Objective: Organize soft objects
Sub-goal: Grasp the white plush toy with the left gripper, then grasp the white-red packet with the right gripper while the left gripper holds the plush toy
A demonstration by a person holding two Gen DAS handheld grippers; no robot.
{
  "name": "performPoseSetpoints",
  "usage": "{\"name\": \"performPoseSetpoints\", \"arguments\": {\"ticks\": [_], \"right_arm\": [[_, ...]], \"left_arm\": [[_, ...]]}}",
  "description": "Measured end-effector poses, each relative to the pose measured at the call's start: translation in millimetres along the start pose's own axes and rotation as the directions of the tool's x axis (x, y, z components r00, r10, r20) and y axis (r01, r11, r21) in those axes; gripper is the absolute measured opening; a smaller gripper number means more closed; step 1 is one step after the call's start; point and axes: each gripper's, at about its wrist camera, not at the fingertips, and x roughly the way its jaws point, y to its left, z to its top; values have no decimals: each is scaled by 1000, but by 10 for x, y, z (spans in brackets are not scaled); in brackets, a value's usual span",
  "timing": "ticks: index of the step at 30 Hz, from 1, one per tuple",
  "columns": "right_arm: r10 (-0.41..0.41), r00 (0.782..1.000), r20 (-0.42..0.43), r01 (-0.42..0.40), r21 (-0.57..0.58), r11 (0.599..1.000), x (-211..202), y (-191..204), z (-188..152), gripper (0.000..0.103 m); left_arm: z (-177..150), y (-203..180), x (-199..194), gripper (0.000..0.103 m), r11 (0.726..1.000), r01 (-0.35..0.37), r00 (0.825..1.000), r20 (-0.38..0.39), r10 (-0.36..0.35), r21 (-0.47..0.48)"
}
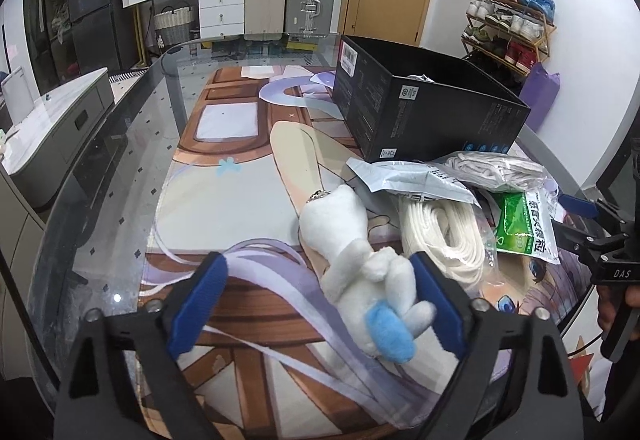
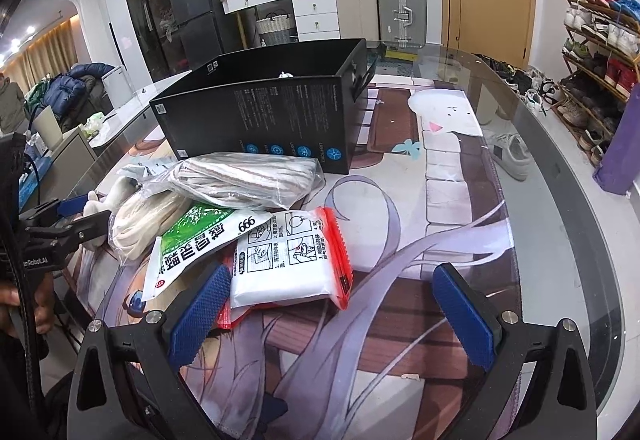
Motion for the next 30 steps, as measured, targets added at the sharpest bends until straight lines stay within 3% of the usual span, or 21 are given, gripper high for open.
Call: {"name": "performPoseSetpoints", "arguments": {"ticks": [2,5,7,10,21,30], "right_arm": [[1,1000,3,-1,-16,1000,-15,20,-6,102],[3,1000,16,-3,-10,1000,-66,-1,-22,102],[11,1000,20,-11,-3,1000,-79,-10,-34,102],[9,1000,10,-9,-13,1000,-65,20,-37,102],[3,1000,18,-3,-45,999,7,181,-40,102],[-25,999,32,27,-70,997,21,242,-62,93]], "left_arm": [[-4,-13,-4,82,1000,-4,1000,5,4,9],[-4,-35,-12,65,1000,-1,1000,16,0,26],[-3,-57,-16,48,999,-12,1000,23,11,39],[14,-50,-19,33,1000,-3,1000,24,2,27],[16,-54,-27,31,1000,17,999,36,-18,6],[30,-74,-40,31,1000,26,999,44,-26,3]]}}
